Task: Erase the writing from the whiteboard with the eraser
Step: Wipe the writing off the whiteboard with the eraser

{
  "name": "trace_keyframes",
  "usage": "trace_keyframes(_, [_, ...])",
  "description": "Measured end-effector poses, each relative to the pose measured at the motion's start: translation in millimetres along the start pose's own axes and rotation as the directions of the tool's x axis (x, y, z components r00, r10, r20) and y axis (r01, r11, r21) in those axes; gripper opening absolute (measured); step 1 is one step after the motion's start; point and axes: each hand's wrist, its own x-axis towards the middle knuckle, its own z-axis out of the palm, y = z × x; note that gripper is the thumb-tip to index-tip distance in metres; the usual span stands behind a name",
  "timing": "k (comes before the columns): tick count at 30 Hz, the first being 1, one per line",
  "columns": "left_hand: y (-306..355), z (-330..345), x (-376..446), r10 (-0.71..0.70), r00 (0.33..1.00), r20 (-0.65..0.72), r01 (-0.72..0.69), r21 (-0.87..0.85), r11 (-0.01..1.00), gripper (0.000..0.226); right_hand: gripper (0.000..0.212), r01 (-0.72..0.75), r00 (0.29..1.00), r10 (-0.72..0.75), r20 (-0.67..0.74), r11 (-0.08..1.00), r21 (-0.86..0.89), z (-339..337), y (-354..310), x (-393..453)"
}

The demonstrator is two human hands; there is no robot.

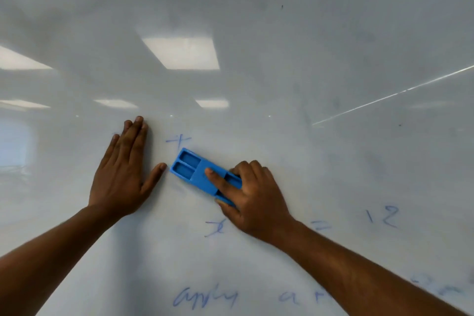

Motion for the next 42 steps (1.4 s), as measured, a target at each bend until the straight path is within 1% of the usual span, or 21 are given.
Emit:
trace_keyframes(3, [-13.4,-9.3,-4.8,-0.021,1.000,-0.007,0.021,0.006,1.000,0.091,0.064,-0.232,0.967,0.226,-0.120,0.972,-0.046,-15.3,44.7,14.0])
trace_keyframes(6, [-35.7,-21.1,-11.4,-0.032,0.999,0.004,0.032,0.029,0.999,0.093,0.063,-0.591,0.781,0.557,-0.281,0.805,-0.048,-24.9,76.1,35.8])
trace_keyframes(8, [-51.8,-28.1,-17.2,-0.038,0.999,0.028,0.037,0.029,0.999,0.095,0.064,-0.679,0.696,0.644,-0.317,0.735,0.003,-17.2,58.7,42.8])
trace_keyframes(10, [-67.5,-31.7,-17.8,-0.031,0.999,0.044,0.030,0.023,0.999,0.097,0.064,-0.590,0.773,0.573,-0.274,0.807,0.023,-1.7,18.6,42.1])
trace_keyframes(12, [-80.9,-33.0,-16.9,-0.026,0.999,0.038,0.026,0.016,1.000,0.099,0.061,-0.310,0.940,0.306,-0.153,0.951,0.000,17.7,-23.9,32.6])
trace_keyframes(14, [-94.8,-32.1,-14.9,-0.017,0.999,0.032,0.016,0.026,1.000,0.099,0.059,-0.075,0.997,0.073,-0.036,0.996,-0.053,26.2,-37.4,31.2])
trace_keyframes(15, [-101.2,-31.3,-12.6,0.005,0.999,0.039,-0.005,0.025,1.000,0.099,0.058,-0.039,0.999,0.037,-0.018,0.996,-0.079,24.5,-32.6,35.0])
trace_keyframes(17, [-116.4,-31.1,-10.6,0.042,0.998,0.045,-0.043,0.020,0.999,0.099,0.058,-0.171,0.983,0.160,-0.091,0.978,-0.120,21.4,-18.5,49.6])
trace_keyframes(18, [-123.3,-29.5,-10.9,0.054,0.998,0.043,-0.055,0.023,0.998,0.098,0.060,-0.325,0.939,0.305,-0.162,0.939,-0.114,18.0,-9.1,57.9])
trace_keyframes(20, [-136.7,-25.1,-12.8,0.067,0.997,0.034,-0.067,0.013,0.998,0.097,0.062,-0.631,0.741,0.601,-0.299,0.776,-0.003,11.8,6.5,77.7])
trace_keyframes(21, [-141.5,-22.4,-14.0,0.065,0.998,0.025,-0.065,-0.001,0.998,0.096,0.062,-0.707,0.652,0.681,-0.333,0.705,0.058,13.0,4.6,85.7])
trace_keyframes(22, [-148.5,-19.1,-16.8,0.061,0.998,0.016,-0.061,-0.018,0.998,0.095,0.063,-0.720,0.630,0.694,-0.349,0.690,0.074,20.2,-8.1,91.5])
trace_keyframes(24, [-157.2,-12.1,-20.9,0.070,0.998,-0.001,-0.070,-0.049,0.996,0.094,0.064,-0.586,0.770,0.563,-0.300,0.810,0.016,41.4,-54.2,89.3])
trace_keyframes(27, [-164.3,-3.8,-23.1,0.084,0.996,-0.043,-0.088,-0.096,0.992,0.092,0.060,-0.191,0.980,0.188,-0.062,0.981,-0.036,71.4,-130.6,63.0])
trace_keyframes(29, [-165.3,-0.4,-23.1,0.088,0.993,-0.073,-0.096,-0.119,0.988,0.091,0.058,-0.102,0.995,0.102,0.019,0.995,-0.024,73.7,-140.6,55.0])
trace_keyframes(32, [-166.2,4.0,-26.3,0.088,0.990,-0.106,-0.104,-0.148,0.984,0.089,0.059,-0.297,0.952,0.291,-0.097,0.953,-0.062,61.4,-111.0,71.8])
trace_keyframes(35, [-167.0,4.9,-28.2,0.090,0.990,-0.106,-0.107,-0.163,0.981,0.088,0.063,-0.653,0.730,0.623,-0.282,0.757,-0.019,49.4,-74.7,110.7])
trace_keyframes(37, [-167.0,3.9,-30.1,0.082,0.991,-0.105,-0.099,-0.171,0.980,0.088,0.065,-0.708,0.671,0.676,-0.304,0.706,0.009,57.4,-83.7,126.6])
trace_keyframes(39, [-167.3,3.0,-32.2,0.073,0.991,-0.108,-0.092,-0.185,0.978,0.087,0.065,-0.560,0.807,0.541,-0.236,0.829,-0.016,70.2,-115.2,123.2])
trace_keyframes(41, [-169.2,2.5,-34.3,0.079,0.991,-0.107,-0.098,-0.191,0.977,0.086,0.061,-0.241,0.969,0.234,-0.079,0.967,-0.088,81.1,-145.2,103.2])
trace_keyframes(42, [-170.9,2.4,-34.8,0.092,0.990,-0.106,-0.111,-0.188,0.976,0.086,0.058,-0.113,0.994,0.114,0.001,0.986,-0.125,81.8,-149.6,95.5])
